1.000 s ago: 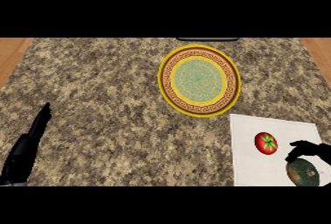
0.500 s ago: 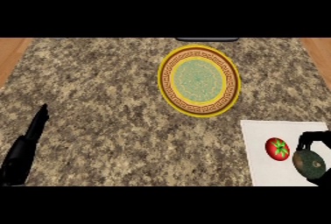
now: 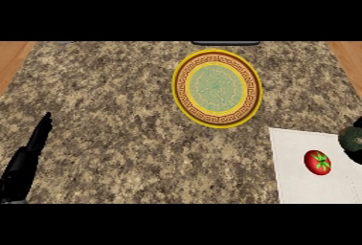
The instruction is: Pick the squash from the placemat and place it in the plate
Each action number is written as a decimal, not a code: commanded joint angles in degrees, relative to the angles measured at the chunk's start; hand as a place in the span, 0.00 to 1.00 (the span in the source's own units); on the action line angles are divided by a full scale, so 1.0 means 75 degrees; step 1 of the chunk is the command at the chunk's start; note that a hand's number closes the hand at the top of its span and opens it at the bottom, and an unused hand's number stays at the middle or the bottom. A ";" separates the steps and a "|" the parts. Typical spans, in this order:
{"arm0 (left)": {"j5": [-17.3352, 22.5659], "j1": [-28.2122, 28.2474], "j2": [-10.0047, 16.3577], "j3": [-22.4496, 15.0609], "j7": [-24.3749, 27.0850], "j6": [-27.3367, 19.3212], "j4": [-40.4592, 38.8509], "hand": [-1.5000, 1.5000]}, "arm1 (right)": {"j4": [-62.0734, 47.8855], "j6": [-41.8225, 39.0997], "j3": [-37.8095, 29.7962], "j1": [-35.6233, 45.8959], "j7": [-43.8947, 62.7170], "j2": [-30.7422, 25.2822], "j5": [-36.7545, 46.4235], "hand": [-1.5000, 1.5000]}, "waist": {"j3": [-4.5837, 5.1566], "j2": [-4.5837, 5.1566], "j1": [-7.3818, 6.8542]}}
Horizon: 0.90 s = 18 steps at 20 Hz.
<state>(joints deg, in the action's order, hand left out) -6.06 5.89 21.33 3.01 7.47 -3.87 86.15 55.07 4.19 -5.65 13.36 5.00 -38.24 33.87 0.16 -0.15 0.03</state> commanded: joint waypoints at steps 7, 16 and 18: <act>-0.0217 0.0185 -0.0251 0.0083 0.0426 -0.0232 -0.0404 0.50 | 0.3376 0.1562 -0.0210 -0.0267 0.1266 0.0088 0.0632 1.00 | 0.0000 -0.0042 0.0182; -0.0237 0.0287 -0.0140 0.0129 0.0273 0.0039 0.0002 0.50 | 0.6345 -0.0014 0.0296 0.0114 0.1831 0.0301 -0.0113 1.00 | -0.0016 -0.0006 0.0014; -0.0170 -0.0331 -0.0200 0.0111 0.0005 0.0189 -0.0379 0.50 | 0.6323 -0.0001 0.1103 0.0832 0.2637 0.0890 0.0634 1.00 | -0.0014 0.0018 -0.0029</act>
<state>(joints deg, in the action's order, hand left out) -7.33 5.25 20.13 3.70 7.00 -3.54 85.64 98.29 6.54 -1.24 15.81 20.39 -34.26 36.42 0.08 -0.25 0.28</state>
